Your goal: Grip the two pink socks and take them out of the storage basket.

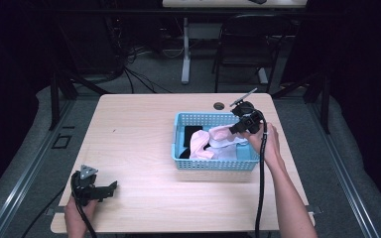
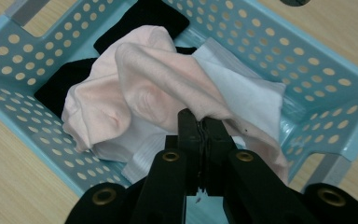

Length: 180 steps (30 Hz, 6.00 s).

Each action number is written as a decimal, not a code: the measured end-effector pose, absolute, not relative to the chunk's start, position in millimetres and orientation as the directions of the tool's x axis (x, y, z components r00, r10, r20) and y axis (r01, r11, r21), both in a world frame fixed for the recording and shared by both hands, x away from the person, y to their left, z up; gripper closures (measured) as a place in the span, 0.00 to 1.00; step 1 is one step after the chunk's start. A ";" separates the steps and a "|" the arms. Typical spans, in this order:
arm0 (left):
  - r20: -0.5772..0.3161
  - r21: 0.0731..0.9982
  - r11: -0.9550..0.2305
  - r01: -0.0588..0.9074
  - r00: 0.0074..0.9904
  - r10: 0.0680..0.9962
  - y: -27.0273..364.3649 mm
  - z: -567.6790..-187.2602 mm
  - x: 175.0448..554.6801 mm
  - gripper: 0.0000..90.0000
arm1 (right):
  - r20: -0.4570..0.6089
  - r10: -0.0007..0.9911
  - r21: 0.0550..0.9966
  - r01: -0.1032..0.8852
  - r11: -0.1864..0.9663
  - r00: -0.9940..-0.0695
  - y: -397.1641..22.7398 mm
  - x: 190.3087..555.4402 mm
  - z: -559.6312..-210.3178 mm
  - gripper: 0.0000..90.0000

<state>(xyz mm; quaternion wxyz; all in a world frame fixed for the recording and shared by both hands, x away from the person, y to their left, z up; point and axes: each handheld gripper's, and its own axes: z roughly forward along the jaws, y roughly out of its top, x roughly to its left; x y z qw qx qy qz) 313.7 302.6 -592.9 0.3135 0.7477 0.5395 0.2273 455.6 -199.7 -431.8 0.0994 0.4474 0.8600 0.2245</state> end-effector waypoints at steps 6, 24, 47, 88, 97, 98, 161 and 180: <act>0.003 0.714 -0.223 0.664 0.315 0.949 302.6 -592.9 313.6 0.01 | 0.029 0.814 0.491 0.718 0.494 -0.580 -200.0 450.5 -422.0 0.98; 0.003 0.714 -0.223 0.664 0.315 0.949 302.6 -592.9 313.6 0.01 | -0.005 0.797 0.526 0.676 0.516 -0.604 -197.4 429.8 -388.4 0.98; 0.005 0.715 -0.223 0.663 0.314 0.949 302.4 -592.9 313.4 0.01 | -0.043 0.677 0.619 0.513 0.596 -0.735 -171.7 352.6 -348.4 0.98; 0.003 0.714 -0.223 0.664 0.315 0.949 302.6 -592.9 313.6 0.01 | 0.180 0.592 0.426 0.605 0.673 -0.786 -124.4 323.6 -502.0 0.97; 0.006 0.716 -0.224 0.662 0.314 0.949 302.3 -592.9 313.4 0.01 | 0.221 0.602 0.370 0.638 0.676 -0.767 -124.3 326.8 -536.1 0.96; 0.007 0.715 -0.224 0.662 0.313 0.950 302.2 -592.9 313.3 0.01 | 0.215 0.603 0.359 0.636 0.683 -0.768 -125.0 326.6 -538.2 0.96; 0.001 0.714 -0.221 0.665 0.315 0.949 302.7 -592.9 313.7 0.01 | 0.019 0.681 0.526 0.586 0.616 -0.732 -138.0 405.4 -433.8 0.00; 0.001 0.714 -0.221 0.665 0.315 0.949 302.7 -592.9 313.7 0.01 | 0.062 0.707 0.428 0.659 0.618 -0.704 -122.6 453.0 -466.9 0.02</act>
